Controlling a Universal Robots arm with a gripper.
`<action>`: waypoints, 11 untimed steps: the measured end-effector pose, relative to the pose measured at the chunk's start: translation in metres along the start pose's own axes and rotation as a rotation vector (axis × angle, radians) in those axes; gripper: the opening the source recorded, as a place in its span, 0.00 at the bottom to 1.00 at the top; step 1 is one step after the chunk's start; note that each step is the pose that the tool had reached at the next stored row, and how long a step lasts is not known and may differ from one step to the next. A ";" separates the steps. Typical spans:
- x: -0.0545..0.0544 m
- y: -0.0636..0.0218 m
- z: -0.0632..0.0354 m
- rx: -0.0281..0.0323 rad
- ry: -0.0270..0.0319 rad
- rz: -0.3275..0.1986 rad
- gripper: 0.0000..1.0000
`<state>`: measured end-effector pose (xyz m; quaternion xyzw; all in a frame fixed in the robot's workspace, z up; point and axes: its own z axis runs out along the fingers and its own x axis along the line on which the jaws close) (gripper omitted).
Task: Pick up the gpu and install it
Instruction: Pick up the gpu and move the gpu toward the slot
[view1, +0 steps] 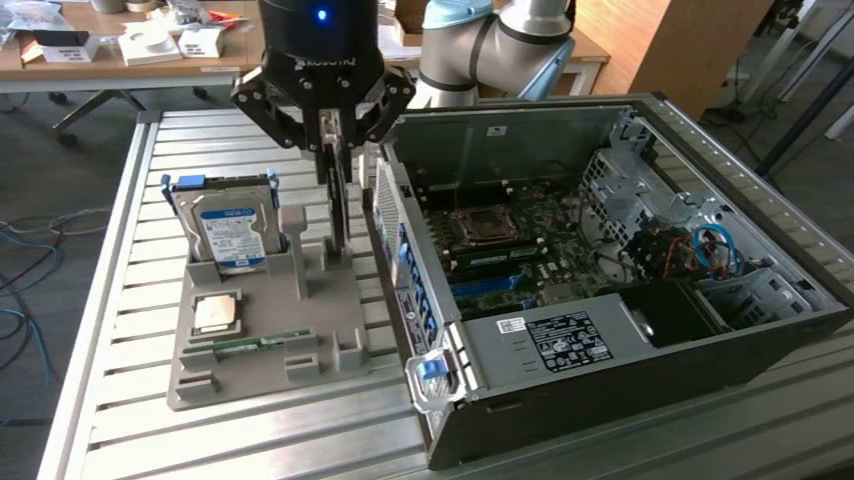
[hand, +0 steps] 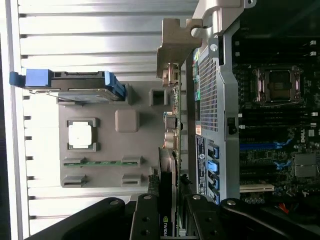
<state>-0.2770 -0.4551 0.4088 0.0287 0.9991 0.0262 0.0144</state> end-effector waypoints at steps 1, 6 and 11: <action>0.000 0.0002 -0.0029 0.0001 0.0001 0.000 0.26; 0.000 0.0009 -0.0158 0.0001 0.0001 0.000 0.26; -0.001 0.0012 -0.0238 -0.0001 0.0000 0.000 0.26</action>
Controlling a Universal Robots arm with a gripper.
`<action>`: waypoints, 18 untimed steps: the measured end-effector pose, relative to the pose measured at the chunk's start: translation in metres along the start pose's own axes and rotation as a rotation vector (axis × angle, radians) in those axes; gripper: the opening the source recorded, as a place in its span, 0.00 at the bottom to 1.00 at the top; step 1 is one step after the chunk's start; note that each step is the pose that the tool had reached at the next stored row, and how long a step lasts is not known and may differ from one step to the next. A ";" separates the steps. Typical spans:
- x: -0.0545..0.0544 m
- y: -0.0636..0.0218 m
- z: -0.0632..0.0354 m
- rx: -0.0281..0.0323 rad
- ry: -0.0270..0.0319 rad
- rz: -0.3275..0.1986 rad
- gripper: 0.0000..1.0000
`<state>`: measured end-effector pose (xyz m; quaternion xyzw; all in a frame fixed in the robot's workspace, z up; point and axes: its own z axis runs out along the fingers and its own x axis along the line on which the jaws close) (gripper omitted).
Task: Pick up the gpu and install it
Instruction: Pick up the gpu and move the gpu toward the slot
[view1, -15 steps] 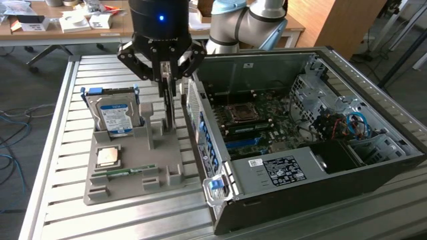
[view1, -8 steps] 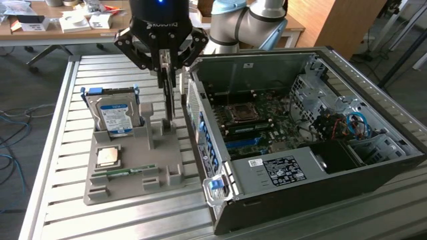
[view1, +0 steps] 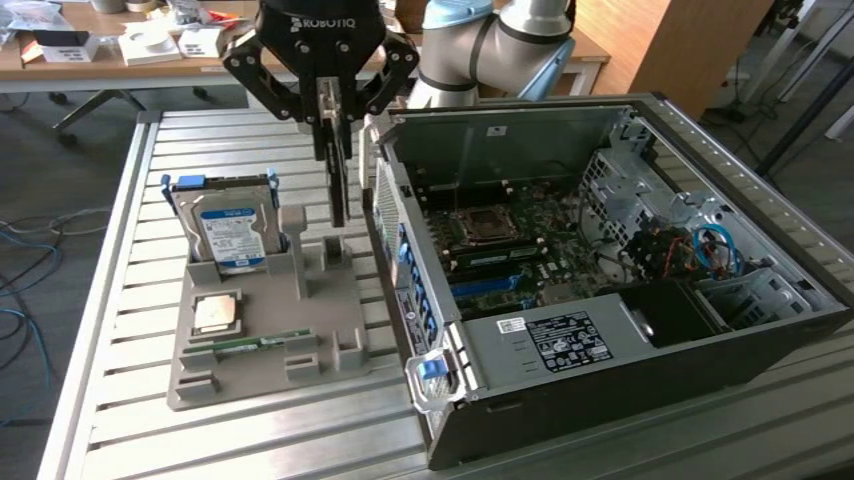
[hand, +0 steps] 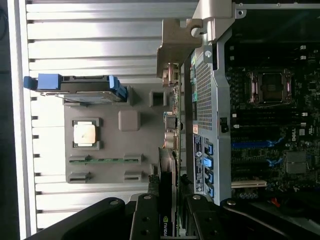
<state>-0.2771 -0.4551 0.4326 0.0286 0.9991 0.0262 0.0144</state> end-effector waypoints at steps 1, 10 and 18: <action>0.000 0.0000 0.0000 0.0000 0.0000 0.000 0.26; -0.019 0.0011 0.0005 -0.0005 0.0001 0.000 0.26; -0.038 0.0022 0.0011 -0.0091 0.0005 0.000 0.26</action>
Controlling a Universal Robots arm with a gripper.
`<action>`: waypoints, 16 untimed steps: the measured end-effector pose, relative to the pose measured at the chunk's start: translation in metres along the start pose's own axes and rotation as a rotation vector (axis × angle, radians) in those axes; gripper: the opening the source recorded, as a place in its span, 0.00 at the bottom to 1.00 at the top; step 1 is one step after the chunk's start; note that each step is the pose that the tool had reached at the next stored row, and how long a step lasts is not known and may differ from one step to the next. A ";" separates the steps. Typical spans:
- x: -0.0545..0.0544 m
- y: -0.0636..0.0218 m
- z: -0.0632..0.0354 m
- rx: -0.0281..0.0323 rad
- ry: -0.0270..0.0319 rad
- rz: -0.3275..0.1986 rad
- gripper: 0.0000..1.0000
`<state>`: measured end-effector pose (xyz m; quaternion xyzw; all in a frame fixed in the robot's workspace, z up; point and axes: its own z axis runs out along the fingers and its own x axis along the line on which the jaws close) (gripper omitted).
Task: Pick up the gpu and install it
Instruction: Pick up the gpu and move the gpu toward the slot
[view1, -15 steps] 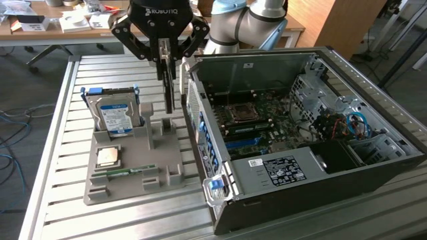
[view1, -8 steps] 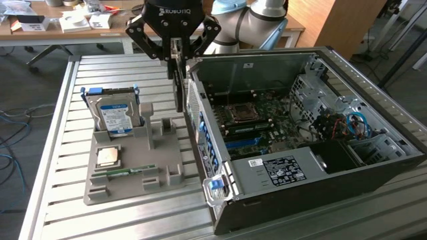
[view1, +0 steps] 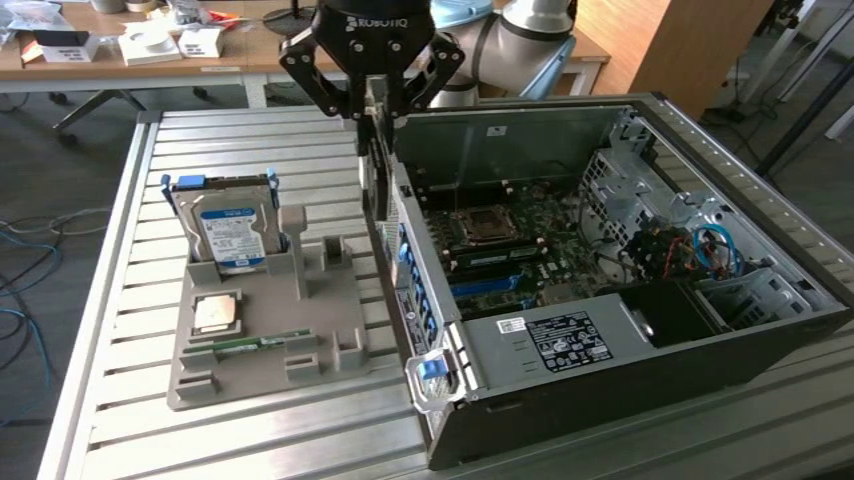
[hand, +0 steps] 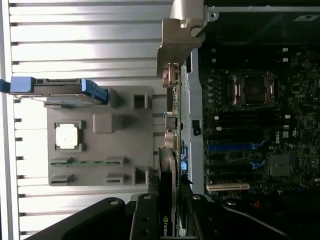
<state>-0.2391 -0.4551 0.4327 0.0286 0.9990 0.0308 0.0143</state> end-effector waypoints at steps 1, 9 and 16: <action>-0.003 0.0002 0.0000 -0.0008 0.0002 0.000 0.26; -0.029 0.0017 0.0009 -0.0055 0.0003 0.000 0.26; -0.056 0.0032 0.0017 -0.0109 0.0007 0.001 0.26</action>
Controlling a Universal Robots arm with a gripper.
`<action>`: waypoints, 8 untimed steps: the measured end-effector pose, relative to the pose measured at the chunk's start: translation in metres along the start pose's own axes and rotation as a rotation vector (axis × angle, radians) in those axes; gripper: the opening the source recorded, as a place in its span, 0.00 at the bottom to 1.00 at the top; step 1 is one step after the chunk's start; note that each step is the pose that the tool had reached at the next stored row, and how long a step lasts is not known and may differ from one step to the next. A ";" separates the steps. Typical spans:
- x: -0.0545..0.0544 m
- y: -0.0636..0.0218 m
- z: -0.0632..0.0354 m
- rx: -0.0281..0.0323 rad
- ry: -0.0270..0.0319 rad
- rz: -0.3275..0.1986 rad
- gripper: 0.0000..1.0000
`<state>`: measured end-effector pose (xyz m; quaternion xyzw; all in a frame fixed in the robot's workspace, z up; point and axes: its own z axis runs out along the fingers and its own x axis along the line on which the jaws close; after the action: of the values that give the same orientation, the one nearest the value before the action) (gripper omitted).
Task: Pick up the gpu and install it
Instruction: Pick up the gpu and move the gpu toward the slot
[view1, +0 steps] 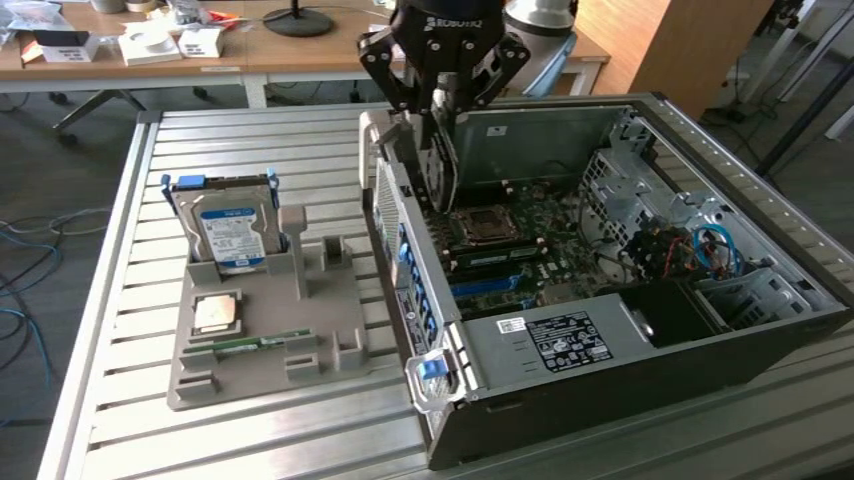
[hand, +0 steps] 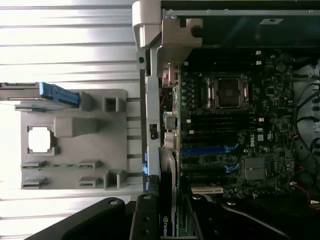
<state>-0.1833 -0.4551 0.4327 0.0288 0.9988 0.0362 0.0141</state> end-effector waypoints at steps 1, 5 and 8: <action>-0.004 0.0002 0.0001 -0.0008 0.0001 0.000 0.26; -0.022 0.0012 0.0006 -0.0041 0.0003 0.000 0.26; -0.035 0.0020 0.0010 -0.0066 0.0004 0.000 0.26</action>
<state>-0.1482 -0.4551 0.4327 0.0288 0.9987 0.0395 0.0140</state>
